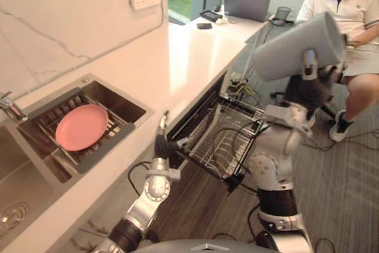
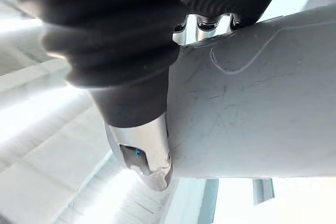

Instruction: Walk over to the sink, pick up the cup, carry it to the dishwasher, place the cup inside the dishwasher, then close the dishwasher door

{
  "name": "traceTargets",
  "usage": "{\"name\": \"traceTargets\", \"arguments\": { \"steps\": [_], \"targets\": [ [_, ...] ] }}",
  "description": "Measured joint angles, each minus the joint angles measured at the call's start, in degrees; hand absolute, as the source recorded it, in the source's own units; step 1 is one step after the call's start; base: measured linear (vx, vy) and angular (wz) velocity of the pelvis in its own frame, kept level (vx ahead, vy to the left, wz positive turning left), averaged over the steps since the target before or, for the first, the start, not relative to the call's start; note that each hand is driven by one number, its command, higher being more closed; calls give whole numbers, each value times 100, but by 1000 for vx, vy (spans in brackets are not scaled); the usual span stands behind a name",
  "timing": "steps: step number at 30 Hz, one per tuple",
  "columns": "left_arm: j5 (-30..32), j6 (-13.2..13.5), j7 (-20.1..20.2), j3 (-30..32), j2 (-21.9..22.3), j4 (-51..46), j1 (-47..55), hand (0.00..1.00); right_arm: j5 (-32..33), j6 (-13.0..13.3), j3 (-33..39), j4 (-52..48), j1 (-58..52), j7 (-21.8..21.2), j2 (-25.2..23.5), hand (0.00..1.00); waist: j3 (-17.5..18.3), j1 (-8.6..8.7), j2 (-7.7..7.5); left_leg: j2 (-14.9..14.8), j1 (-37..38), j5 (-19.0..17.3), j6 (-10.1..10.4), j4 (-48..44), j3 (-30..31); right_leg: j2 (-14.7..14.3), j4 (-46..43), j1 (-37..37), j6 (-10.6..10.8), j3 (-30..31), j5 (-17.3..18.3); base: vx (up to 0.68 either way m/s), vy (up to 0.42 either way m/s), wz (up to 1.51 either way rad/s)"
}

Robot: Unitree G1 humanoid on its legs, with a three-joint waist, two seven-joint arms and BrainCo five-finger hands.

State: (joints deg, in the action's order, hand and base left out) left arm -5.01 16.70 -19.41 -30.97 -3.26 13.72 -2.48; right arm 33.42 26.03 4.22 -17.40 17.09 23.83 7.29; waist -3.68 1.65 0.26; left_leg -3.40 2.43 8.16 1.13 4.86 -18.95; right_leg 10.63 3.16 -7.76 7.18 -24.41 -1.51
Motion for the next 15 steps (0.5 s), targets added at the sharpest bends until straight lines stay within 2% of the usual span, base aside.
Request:
{"name": "traceTargets", "arguments": {
  "steps": [1,2,3,4,8,11,13,15],
  "targets": [
    [-638,7,699,-154,0,0,53,0,-31,-145,254,9,-2,9,136,100,0,43,0,2,-1,-4,-4,0,-4,3,0,3,5,3,3,25,11,-6],
    [-940,5,1021,-252,-1,0,74,0,-35,-205,388,28,-13,7,201,100,0,60,0,2,-1,-6,-7,1,-9,4,-1,5,7,8,5,0,0,0],
    [-1417,-16,1563,-378,7,-3,112,0,-23,-326,589,47,-66,-42,304,100,0,78,1,1,-2,-8,-8,1,-17,5,-3,13,10,17,7,28,9,-4],
    [-2023,-87,2260,-551,12,-19,186,0,17,-445,931,171,-225,-250,498,100,4,111,6,0,-20,-10,-9,2,-28,6,-10,41,13,30,9,29,8,-4],
    [-2891,-324,3430,-548,9,-102,431,0,349,-614,1692,1001,-708,-827,962,100,47,203,74,-2,-143,-9,-9,2,-56,12,-50,190,17,52,12,32,5,-3],
    [-2969,-572,3901,-493,-27,-192,644,0,562,-664,2080,1638,-968,-1173,1200,100,57,219,112,-1,-176,-9,-8,2,-38,14,-53,199,35,23,25,50,-1,3],
    [-2922,-759,4021,-479,-63,-184,789,0,715,-738,2191,1884,-1006,-1427,1242,100,88,247,164,-6,-187,-16,-7,2,-14,20,-51,203,40,9,39,32,-2,6],
    [-2619,-919,4028,-470,-116,-84,931,0,782,-888,2168,2138,-1104,-1677,1341,100,88,230,173,-27,-192,-22,-2,2,1,21,-46,201,34,-8,54,30,-2,6]
  ]
}}
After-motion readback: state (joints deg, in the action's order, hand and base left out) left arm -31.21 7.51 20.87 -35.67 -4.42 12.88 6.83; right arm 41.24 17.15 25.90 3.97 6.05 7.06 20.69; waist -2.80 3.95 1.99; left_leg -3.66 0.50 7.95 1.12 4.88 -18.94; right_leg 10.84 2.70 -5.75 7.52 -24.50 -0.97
